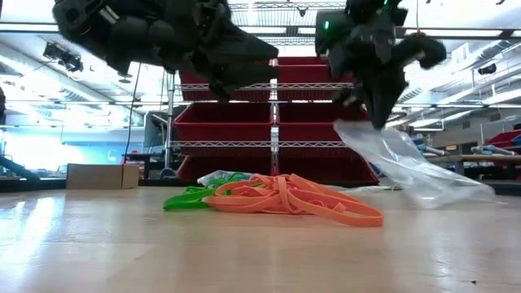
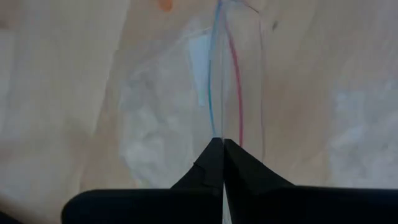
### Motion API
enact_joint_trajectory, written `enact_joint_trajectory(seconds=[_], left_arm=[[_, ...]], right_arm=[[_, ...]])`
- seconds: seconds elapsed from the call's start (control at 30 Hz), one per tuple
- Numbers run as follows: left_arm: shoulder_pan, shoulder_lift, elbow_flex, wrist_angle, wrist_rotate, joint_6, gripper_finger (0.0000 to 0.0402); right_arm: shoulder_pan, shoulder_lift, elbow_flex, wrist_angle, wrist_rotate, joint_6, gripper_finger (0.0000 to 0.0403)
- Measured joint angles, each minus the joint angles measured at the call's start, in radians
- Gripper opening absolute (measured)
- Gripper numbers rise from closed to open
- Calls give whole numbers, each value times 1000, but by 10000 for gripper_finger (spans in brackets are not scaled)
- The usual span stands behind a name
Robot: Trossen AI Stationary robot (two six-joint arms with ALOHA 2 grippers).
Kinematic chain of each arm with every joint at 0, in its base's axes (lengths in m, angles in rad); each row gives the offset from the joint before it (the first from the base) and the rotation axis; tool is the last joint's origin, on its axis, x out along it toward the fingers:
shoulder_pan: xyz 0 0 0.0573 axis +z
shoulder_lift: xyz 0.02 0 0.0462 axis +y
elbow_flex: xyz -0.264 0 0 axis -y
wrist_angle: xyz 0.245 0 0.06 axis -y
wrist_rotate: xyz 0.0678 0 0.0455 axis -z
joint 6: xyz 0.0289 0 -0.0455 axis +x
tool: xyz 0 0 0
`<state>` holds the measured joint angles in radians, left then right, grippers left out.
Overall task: Sort rubber bands
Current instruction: Put the green rubber band into the bottom transparent zip bag
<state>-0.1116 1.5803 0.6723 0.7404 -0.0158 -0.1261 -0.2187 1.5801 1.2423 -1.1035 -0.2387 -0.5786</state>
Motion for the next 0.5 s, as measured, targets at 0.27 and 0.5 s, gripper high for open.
enact_joint_trajectory(seconds=[0.27, 0.5], left_arm=[[0, 0, 232, -387, -162, 210, 225], [47, -1, 279, -494, -237, 131, 264]], right_arm=[[63, -50, 86, -1, 69, 84, 0], [105, -65, 160, -32, 144, 113, 0]])
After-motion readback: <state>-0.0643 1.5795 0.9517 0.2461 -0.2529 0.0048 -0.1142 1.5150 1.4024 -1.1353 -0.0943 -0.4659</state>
